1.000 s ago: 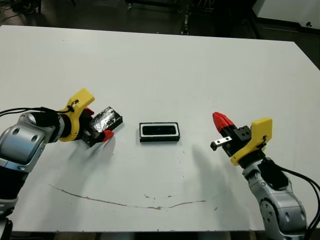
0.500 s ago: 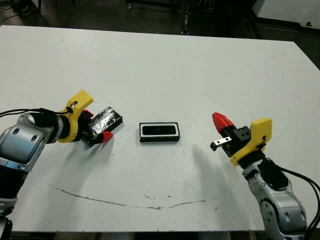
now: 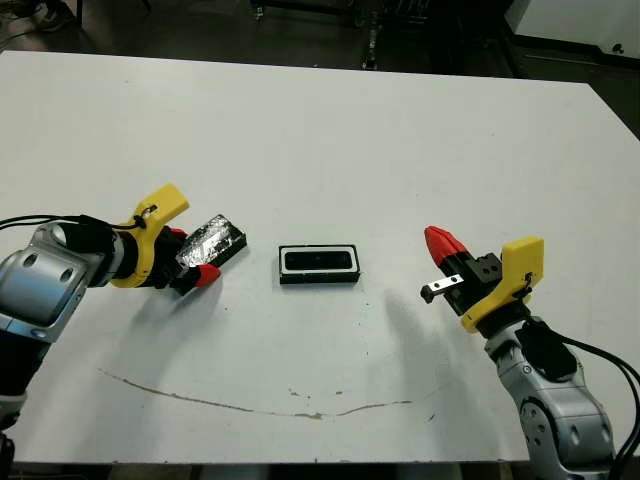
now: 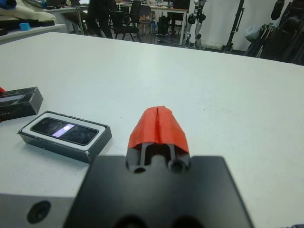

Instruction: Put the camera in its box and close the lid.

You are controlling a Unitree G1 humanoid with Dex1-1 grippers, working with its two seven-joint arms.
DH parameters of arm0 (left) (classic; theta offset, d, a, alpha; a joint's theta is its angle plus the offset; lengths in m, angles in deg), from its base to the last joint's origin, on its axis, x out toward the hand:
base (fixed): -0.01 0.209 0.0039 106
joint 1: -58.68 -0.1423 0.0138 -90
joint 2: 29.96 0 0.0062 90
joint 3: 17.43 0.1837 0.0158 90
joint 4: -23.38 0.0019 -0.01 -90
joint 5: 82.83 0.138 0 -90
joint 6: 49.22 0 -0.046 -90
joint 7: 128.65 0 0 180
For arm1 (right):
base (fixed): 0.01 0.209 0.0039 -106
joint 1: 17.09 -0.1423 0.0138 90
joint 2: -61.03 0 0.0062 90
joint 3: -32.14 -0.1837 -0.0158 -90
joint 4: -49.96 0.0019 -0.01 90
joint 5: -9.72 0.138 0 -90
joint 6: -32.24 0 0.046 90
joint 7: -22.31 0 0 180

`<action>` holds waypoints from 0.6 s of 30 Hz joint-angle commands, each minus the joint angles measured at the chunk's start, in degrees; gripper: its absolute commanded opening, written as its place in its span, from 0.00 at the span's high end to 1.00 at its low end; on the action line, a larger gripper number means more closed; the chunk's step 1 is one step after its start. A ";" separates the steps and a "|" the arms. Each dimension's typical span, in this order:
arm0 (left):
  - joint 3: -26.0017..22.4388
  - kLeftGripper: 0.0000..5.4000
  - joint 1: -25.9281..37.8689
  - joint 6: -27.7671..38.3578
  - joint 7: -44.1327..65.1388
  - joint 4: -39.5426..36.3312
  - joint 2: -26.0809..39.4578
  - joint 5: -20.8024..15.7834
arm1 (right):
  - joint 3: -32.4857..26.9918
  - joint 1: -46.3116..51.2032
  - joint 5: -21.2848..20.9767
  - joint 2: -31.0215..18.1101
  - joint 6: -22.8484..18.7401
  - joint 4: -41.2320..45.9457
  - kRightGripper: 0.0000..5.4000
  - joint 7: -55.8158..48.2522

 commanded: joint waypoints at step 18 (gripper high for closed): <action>-1.23 0.41 0.62 4.96 2.99 3.08 0.21 0.44 | -0.20 0.86 0.36 -0.62 -0.46 -0.15 1.00 0.25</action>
